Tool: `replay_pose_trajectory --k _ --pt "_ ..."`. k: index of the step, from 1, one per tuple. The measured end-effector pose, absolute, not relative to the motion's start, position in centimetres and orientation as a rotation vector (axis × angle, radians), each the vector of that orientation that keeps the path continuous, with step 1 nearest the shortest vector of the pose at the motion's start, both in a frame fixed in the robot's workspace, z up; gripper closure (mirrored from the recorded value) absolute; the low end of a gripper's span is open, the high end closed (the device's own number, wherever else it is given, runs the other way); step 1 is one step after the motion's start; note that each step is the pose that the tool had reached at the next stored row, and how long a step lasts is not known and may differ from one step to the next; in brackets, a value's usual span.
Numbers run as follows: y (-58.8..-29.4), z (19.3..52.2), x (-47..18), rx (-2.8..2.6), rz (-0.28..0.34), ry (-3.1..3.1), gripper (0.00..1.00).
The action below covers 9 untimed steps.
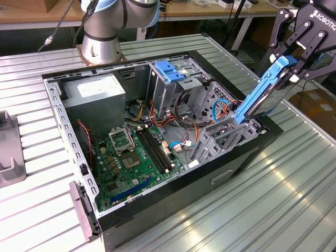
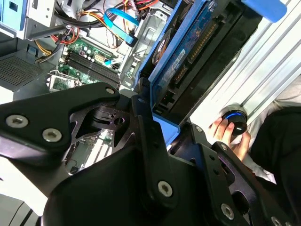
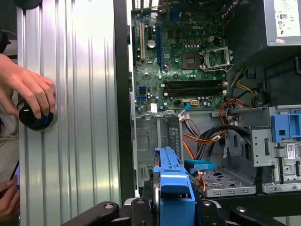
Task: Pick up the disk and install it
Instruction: 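Pick up the disk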
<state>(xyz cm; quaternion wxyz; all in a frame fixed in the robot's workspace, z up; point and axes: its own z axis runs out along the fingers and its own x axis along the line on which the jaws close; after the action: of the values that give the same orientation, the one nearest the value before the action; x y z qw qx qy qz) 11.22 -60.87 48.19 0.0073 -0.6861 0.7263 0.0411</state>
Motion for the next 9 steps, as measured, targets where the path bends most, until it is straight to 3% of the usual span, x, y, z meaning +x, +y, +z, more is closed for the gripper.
replay_pose_trajectory --k 9 --pt "-60.99 48.17 12.00 -2.145 0.128 2.271 0.63"
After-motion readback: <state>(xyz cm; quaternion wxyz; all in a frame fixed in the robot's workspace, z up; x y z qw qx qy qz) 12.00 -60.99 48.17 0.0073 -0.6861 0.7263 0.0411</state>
